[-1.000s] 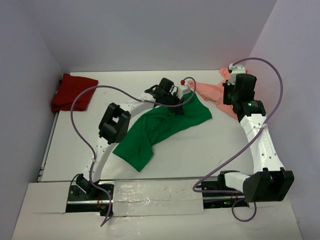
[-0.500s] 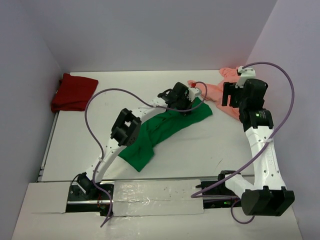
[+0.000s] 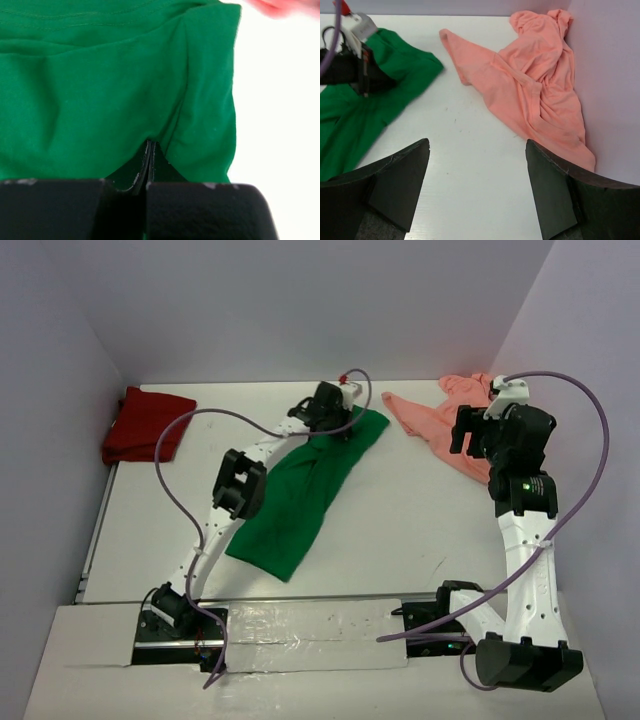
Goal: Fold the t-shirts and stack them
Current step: Rotate the tshirt 90 degrees
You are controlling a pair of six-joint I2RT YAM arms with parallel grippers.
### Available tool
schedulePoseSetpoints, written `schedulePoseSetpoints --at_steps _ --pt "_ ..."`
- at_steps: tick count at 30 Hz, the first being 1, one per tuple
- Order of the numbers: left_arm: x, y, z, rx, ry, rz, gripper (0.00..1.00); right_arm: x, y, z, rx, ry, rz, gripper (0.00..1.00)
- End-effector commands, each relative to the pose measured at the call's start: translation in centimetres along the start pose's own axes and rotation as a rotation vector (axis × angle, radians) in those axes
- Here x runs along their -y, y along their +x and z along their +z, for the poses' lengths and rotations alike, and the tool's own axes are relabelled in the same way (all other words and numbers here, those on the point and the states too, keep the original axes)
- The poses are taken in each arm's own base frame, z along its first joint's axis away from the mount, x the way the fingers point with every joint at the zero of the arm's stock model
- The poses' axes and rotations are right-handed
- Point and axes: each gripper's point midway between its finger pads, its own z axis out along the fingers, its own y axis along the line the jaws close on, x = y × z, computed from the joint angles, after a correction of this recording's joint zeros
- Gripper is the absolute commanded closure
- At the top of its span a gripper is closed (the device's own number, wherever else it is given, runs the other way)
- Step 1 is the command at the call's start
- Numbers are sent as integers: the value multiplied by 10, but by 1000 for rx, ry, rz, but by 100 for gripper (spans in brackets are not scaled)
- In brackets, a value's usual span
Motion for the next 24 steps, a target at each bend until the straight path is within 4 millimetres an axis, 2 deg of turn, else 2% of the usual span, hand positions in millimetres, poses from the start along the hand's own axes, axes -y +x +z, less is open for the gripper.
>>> schedulePoseSetpoints --at_steps 1,2,3,5,6,9,13,16,17,19,20,22,23,24 --pt "-104 34 -25 -104 -162 -172 100 -6 -20 -12 60 -35 11 16" --pt "-112 26 -30 -82 -165 -190 100 -8 -22 -15 68 -45 12 16" --pt "-131 12 -38 -38 -202 -186 100 -9 -23 -16 72 -50 15 16" --pt "-151 -1 -45 13 -257 -155 100 -11 -22 -17 71 -62 19 16" --pt "-172 -11 -51 60 -286 -164 100 -10 -23 -17 73 -61 20 16" --pt "-204 -24 -60 116 -317 -212 100 -12 -21 -17 66 -75 23 16" --pt "-219 -30 -66 160 -325 -231 100 -14 -18 -15 53 -86 25 16" --pt "-206 -43 -70 189 -278 -206 100 -16 -15 -10 36 -99 29 16" --pt "-194 -53 -73 205 -248 -194 96 -16 -12 -8 27 -103 30 16" --pt "-171 -76 -84 240 -178 -157 81 -19 -5 -3 7 -121 29 18" --pt "-157 -85 -86 250 -165 -140 65 -19 -4 -1 4 -124 26 20" --pt "-134 -102 -98 272 -131 -90 46 -20 -1 4 -1 -132 22 28" --pt "-113 -127 -117 312 -132 -62 34 -22 4 7 -12 -142 22 29" --pt "-102 -138 -130 332 -128 -41 30 -25 5 8 -19 -157 19 30"
